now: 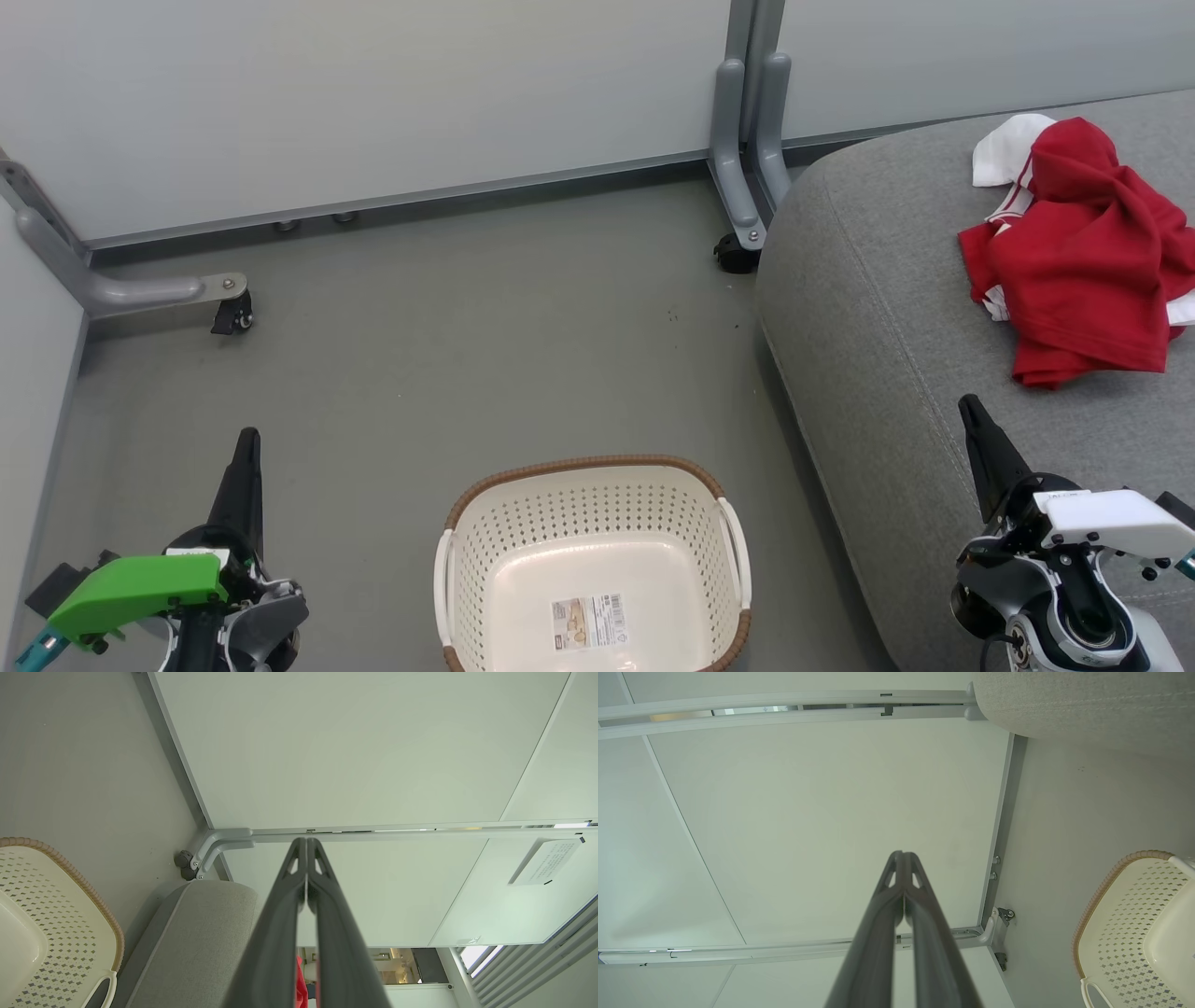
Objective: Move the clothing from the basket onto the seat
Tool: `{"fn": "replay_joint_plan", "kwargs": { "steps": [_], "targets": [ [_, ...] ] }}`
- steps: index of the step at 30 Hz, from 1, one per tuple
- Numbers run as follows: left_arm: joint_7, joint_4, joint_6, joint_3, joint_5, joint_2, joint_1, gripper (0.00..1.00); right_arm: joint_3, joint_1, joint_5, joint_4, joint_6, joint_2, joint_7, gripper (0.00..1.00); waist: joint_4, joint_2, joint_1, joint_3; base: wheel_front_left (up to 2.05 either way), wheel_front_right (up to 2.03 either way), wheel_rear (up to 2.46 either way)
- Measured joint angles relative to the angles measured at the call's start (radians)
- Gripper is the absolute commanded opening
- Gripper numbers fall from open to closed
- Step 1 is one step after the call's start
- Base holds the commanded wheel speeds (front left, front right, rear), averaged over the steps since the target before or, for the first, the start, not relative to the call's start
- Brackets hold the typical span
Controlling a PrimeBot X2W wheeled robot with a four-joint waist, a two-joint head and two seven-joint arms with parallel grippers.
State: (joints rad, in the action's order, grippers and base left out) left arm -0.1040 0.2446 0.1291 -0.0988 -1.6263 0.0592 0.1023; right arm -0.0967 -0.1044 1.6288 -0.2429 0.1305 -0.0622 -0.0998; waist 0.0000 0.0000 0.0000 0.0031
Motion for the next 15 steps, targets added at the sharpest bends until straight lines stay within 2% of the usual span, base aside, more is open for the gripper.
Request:
{"fn": "replay_joint_plan", "kwargs": {
  "steps": [15],
  "targets": [
    [-0.001,0.000,0.000,-0.003,0.000,-0.002,0.000,0.00,-0.004,0.000,-0.003,0.000,0.000,0.002,-0.004,0.00,0.000,0.0000,0.0000,0.000,0.00,0.00,0.00]
  ]
}}
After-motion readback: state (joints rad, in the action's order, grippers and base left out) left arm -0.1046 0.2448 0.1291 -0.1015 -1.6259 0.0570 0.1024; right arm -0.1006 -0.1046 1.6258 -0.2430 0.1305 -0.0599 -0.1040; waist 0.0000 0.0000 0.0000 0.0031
